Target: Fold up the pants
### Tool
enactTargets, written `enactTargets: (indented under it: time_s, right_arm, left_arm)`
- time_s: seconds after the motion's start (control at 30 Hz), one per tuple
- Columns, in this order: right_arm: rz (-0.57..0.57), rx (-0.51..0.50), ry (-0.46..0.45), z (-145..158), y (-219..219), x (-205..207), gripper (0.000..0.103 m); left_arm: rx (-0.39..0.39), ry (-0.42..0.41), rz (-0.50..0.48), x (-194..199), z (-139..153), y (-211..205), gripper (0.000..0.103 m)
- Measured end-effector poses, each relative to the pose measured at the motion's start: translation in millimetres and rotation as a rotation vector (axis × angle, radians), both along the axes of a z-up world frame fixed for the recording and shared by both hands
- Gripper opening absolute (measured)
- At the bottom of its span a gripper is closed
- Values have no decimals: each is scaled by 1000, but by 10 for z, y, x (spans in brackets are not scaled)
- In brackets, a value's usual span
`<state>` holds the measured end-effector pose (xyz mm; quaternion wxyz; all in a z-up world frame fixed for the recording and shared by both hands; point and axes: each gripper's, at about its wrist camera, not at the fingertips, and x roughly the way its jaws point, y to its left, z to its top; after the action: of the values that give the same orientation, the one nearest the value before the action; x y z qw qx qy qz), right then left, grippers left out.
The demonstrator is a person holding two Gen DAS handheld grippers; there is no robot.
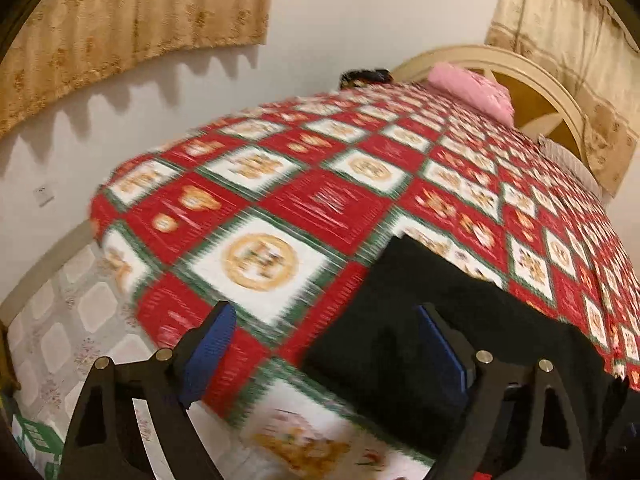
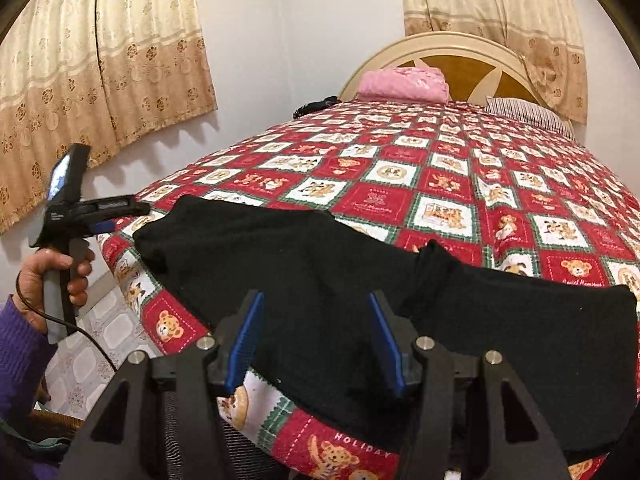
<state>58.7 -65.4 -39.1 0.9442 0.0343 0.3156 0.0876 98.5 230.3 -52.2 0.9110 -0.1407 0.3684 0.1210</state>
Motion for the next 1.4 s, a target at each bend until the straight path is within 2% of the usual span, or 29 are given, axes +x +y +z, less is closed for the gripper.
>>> enactTargets:
  time_s: [0.13,0.23,0.33,0.37,0.4,0.43,0.5,0.6,0.7,0.83,0.93,1.07,1.17,1.23,1.33,1.4]
  right_arm:
    - [-16,6,2,3,-49,0,57]
    - [-32,15,10,-15,-102,6,57]
    - [-53,33,20,-34,-173,13,57]
    - [-65,45,23,-33,-212,16,57]
    - [-77,56,25,-28,-247,23,57]
    - [-91,66,24,-22,-292,20,57]
    - [-129,82,13,20,-412,-1,57]
    - [-186,83,-11,121,-643,-64,57]
    - [-253,46,-20,206,-934,-136,57]
    - [-349,13,-10,278,-1368,-258,57]
    - [-424,24,-7,303,-1678,-420,57]
    - [-510,55,-18,331,-2002,-661,57]
    - [-578,82,-39,358,-2212,-874,57]
    - [-611,95,-46,363,-2312,-981,57]
    - [-634,95,-37,362,-2419,-1072,57]
    - [-646,92,-39,348,-2475,-1129,57]
  left_arm:
    - [-61,56,-44,87,-232,-165,87]
    - [6,32,-41,89,-265,-231,84]
    - [3,7,-44,98,-233,-212,61]
    - [-47,-14,-67,100,-218,-172,40]
    - [-115,-24,-95,115,-218,-137,31]
    - [-148,-22,-93,128,-220,-109,30]
    - [-145,-20,-89,168,-193,-132,27]
    - [-74,-48,-95,164,-39,-295,26]
    - [-17,-135,-161,102,288,-562,26]
    - [22,-254,-314,-1,757,-1080,26]
    - [27,-347,-488,-164,1104,-1675,26]
    - [8,-396,-723,-327,1340,-2448,26]
    - [36,-408,-886,-489,1323,-3092,26]
    - [76,-412,-954,-582,1225,-3452,26]
    - [104,-362,-1040,-691,953,-3908,26]
    - [151,-329,-1072,-740,713,-4112,26]
